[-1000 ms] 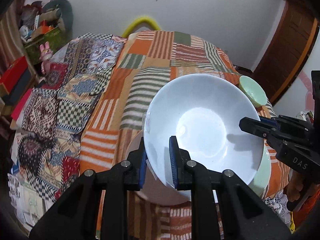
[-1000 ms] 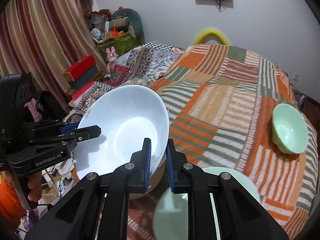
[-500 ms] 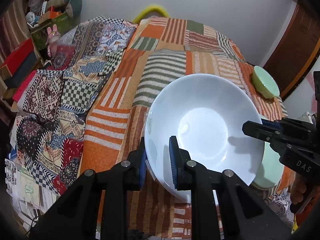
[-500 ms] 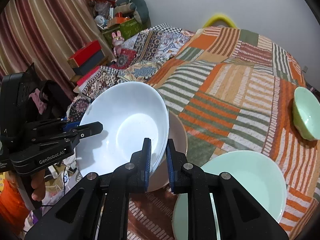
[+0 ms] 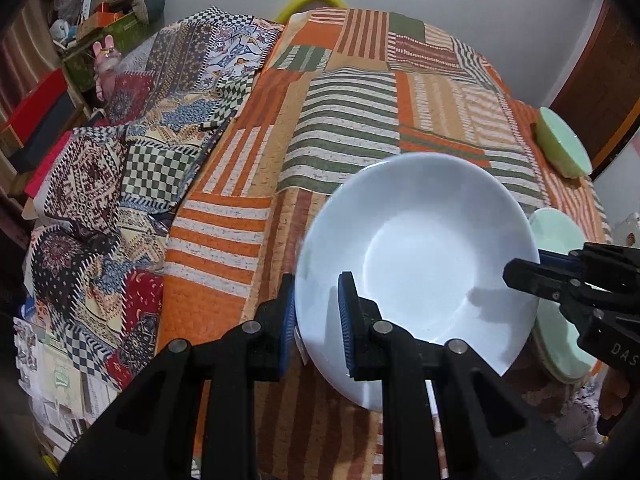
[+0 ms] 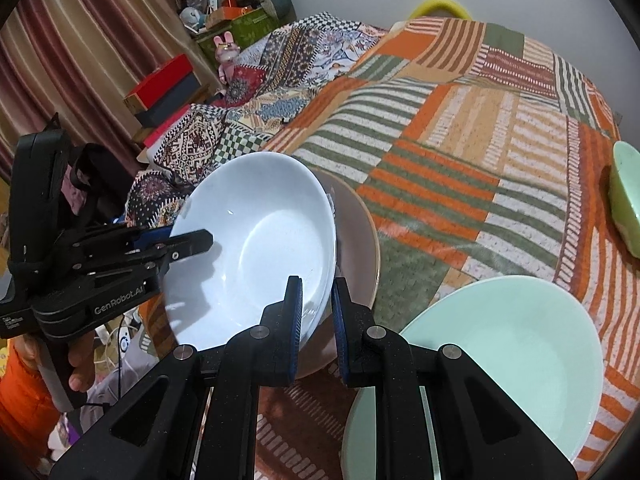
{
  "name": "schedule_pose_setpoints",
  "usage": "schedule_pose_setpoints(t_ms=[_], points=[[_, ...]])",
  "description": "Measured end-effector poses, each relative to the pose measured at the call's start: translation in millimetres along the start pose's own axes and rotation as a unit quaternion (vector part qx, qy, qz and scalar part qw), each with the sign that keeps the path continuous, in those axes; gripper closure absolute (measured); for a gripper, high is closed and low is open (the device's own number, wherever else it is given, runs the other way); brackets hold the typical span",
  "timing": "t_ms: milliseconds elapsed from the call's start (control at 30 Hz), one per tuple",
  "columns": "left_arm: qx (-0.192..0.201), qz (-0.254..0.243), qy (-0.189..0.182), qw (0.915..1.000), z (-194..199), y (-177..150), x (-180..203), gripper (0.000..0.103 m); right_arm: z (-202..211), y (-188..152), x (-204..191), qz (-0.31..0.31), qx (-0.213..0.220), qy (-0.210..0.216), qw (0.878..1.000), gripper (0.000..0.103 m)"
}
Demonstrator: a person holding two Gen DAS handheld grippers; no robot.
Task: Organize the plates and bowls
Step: 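Lower the spotted white bowl into the pink bowl and open both tools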
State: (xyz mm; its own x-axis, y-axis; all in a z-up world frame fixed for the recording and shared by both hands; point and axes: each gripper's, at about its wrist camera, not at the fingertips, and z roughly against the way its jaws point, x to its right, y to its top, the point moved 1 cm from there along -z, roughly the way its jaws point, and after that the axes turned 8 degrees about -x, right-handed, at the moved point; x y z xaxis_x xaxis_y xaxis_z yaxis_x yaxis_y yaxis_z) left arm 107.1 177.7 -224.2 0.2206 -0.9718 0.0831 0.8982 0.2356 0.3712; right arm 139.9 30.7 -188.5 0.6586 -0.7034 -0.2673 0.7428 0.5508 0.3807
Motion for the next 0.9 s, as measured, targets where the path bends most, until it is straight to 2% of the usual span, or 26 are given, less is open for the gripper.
schedule_pose_setpoints(t_ms=[33, 100, 167, 233, 300, 467, 600, 633, 767, 900], points=[[0.003, -0.005, -0.002, 1.0, 0, 1, 1, 0.085, -1, 0, 0, 0.001, 0.001, -0.002, 1.0, 0.089], [0.001, -0.017, -0.031, 0.9994, 1, 3, 8, 0.085, 0, 1, -1, 0.002, 0.002, 0.001, 1.0, 0.088], [0.007, -0.043, -0.026, 0.9987, 2, 3, 23, 0.085, 3, 3, -4, 0.004, 0.007, 0.01, 1.0, 0.088], [0.008, -0.057, -0.026, 0.998, 0, 4, 33, 0.085, 2, 5, -8, 0.014, 0.008, -0.005, 1.0, 0.088], [0.006, -0.055, -0.031, 0.998, -2, 5, 35, 0.085, -2, 5, -7, 0.018, 0.003, -0.014, 1.0, 0.088], [0.012, -0.038, -0.024, 0.9989, 1, 6, 29, 0.085, -1, 2, 5, 0.003, -0.002, -0.004, 1.0, 0.088], [0.016, -0.032, -0.021, 0.9991, 9, 8, 27, 0.085, 13, 4, 3, 0.011, 0.019, -0.02, 1.0, 0.088], [0.018, -0.032, -0.021, 0.9991, 12, 8, 28, 0.084, 18, 5, 3, 0.013, 0.024, -0.02, 0.999, 0.085], [0.04, -0.035, -0.017, 0.9984, 29, 9, 35, 0.068, 41, 5, 7, 0.016, 0.053, -0.033, 0.998, 0.072], [0.067, -0.046, -0.015, 0.9966, 48, 17, 51, 0.058, 66, 4, 24, 0.001, 0.081, -0.042, 0.996, 0.066]])
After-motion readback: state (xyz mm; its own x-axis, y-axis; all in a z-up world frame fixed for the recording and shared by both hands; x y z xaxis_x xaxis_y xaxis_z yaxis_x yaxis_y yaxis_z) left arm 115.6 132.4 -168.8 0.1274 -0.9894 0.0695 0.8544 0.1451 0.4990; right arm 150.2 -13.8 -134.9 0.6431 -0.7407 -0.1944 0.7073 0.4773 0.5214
